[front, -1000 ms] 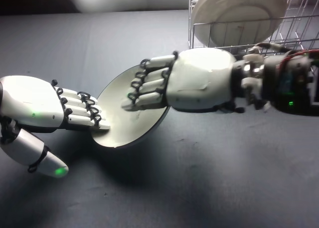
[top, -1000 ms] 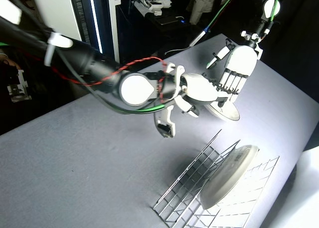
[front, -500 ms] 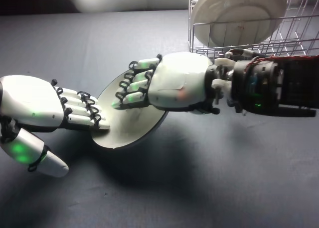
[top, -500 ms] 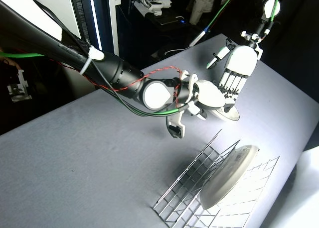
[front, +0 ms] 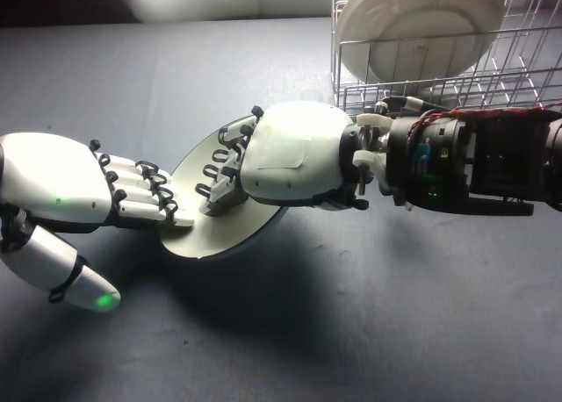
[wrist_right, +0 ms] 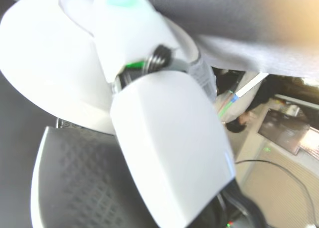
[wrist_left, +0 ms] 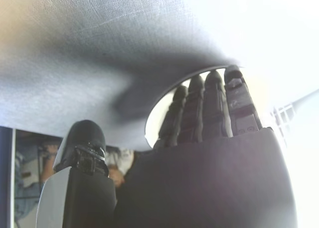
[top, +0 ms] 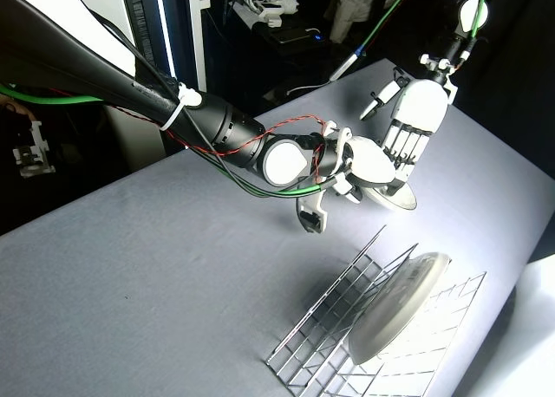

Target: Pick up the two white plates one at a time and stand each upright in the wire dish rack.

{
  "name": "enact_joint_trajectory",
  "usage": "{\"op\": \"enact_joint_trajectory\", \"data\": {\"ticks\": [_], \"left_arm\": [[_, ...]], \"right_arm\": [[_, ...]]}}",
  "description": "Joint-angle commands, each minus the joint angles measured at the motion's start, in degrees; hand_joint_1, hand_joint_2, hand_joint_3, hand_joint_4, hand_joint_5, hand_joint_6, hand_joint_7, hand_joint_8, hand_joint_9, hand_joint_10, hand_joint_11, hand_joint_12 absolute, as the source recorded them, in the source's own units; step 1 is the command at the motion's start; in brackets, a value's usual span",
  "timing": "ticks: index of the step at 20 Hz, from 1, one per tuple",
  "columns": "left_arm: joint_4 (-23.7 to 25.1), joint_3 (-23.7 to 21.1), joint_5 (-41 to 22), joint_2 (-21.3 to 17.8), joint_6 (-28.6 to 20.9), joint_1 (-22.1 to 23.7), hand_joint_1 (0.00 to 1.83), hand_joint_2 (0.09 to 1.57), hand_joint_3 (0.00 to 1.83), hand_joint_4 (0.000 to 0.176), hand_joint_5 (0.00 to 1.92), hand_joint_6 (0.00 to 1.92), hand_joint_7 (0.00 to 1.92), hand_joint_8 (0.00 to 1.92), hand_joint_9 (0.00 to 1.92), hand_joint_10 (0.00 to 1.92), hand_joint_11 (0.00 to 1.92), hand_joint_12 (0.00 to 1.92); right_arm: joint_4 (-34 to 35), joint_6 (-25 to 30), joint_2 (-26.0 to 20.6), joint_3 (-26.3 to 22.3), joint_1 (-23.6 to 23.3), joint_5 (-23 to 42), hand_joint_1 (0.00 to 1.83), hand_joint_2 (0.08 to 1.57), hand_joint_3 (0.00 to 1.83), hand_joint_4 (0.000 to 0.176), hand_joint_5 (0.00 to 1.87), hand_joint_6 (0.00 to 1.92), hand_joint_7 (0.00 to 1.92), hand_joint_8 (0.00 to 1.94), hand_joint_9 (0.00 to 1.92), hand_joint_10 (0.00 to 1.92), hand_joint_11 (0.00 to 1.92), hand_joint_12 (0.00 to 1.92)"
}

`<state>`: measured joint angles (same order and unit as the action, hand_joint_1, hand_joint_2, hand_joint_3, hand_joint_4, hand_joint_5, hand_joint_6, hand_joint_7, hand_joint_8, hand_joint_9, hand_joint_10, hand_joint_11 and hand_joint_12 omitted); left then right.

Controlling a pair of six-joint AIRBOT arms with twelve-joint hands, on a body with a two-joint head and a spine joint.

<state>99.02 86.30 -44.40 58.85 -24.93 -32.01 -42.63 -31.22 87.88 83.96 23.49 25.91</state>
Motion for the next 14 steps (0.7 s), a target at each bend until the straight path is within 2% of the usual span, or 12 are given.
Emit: {"op": "enact_joint_trajectory", "data": {"ticks": [1, 2, 3, 4, 5, 8, 11, 14], "left_arm": [[0.14, 0.01, -1.0, 0.7, -0.41, -0.12, 0.0, 1.23, 0.01, 0.0, 0.0, 0.0, 0.0, 0.0, 0.0, 0.0, 0.0, 0.0], [0.14, 0.01, -1.0, 0.7, -0.41, -0.12, 0.0, 1.23, 0.0, 0.0, 0.02, 0.01, 0.0, 0.0, 0.0, 0.0, 0.0, 0.0], [0.14, 0.01, -1.0, 0.7, -0.41, -0.12, 0.0, 1.23, 0.0, 0.0, 0.02, 0.01, 0.0, 0.0, 0.0, 0.0, 0.0, 0.0], [0.14, 0.02, -1.0, 0.69, -0.41, -0.12, 0.0, 1.24, 0.01, 0.0, 0.01, 0.0, 0.0, 0.0, 0.0, 0.0, 0.0, 0.0], [0.14, 0.02, -1.0, 0.69, -0.41, -0.12, 0.0, 1.23, 0.01, 0.0, 0.0, 0.0, 0.0, 0.0, 0.0, 0.0, 0.0, 0.0], [0.13, 0.28, -1.0, 0.55, -0.41, 0.34, 0.0, 1.23, 0.0, 0.0, 0.03, 0.01, 0.0, 0.0, 0.0, 0.0, 0.0, 0.0], [0.13, 0.63, -1.11, 0.15, -0.41, 2.4, 0.0, 1.22, 0.0, 0.0, 0.04, 0.01, 0.01, 0.0, 0.0, 0.0, 0.0, 0.0], [0.14, 1.1, -1.4, -0.4, -0.41, 5.32, 0.0, 1.23, 0.0, 0.0, 0.06, 0.02, 0.03, 0.01, 0.0, 0.0, 0.0, 0.0]], "right_arm": [[1.48, 0.23, 0.02, -0.06, 0.31, 3.46, 1.83, 1.08, 0.0, 0.0, 0.78, 0.02, 0.81, 0.01, 0.86, 0.04, 0.67, 1.52], [1.51, 0.2, 0.01, -0.05, 0.39, 3.47, 1.76, 1.07, 0.07, 0.0, 0.82, 0.02, 0.86, 0.01, 0.77, 0.96, 0.68, 1.66], [1.52, 0.15, 0.0, -0.04, 0.49, 3.49, 1.75, 1.1, 0.02, 0.0, 0.86, 0.03, 0.91, 0.02, 0.77, 1.14, 0.66, 1.71], [1.53, 0.11, -0.01, -0.03, 0.52, 3.53, 1.53, 1.14, 0.03, 0.0, 0.73, 1.05, 0.86, 0.76, 0.85, 1.17, 0.73, 1.69], [1.53, 0.08, -0.04, 0.01, 0.53, 3.7, 1.49, 1.16, 0.0, 0.0, 0.7, 1.24, 0.86, 0.91, 0.86, 1.19, 0.75, 1.69], [1.53, 0.08, -0.58, 0.01, 0.48, 5.27, 1.49, 1.12, 0.0, 0.0, 0.83, 1.12, 0.93, 0.89, 0.93, 1.07, 0.83, 1.54], [1.55, 0.09, -1.62, 0.0, 0.46, 6.88, 1.5, 1.07, 0.0, 0.0, 0.94, 0.93, 1.01, 0.78, 1.06, 0.87, 0.93, 1.41], [2.24, 0.1, -2.9, -0.16, 0.14, 8.99, 1.5, 1.05, 0.0, 0.0, 0.98, 0.83, 1.07, 0.71, 1.1, 0.8, 0.97, 1.35]]}}
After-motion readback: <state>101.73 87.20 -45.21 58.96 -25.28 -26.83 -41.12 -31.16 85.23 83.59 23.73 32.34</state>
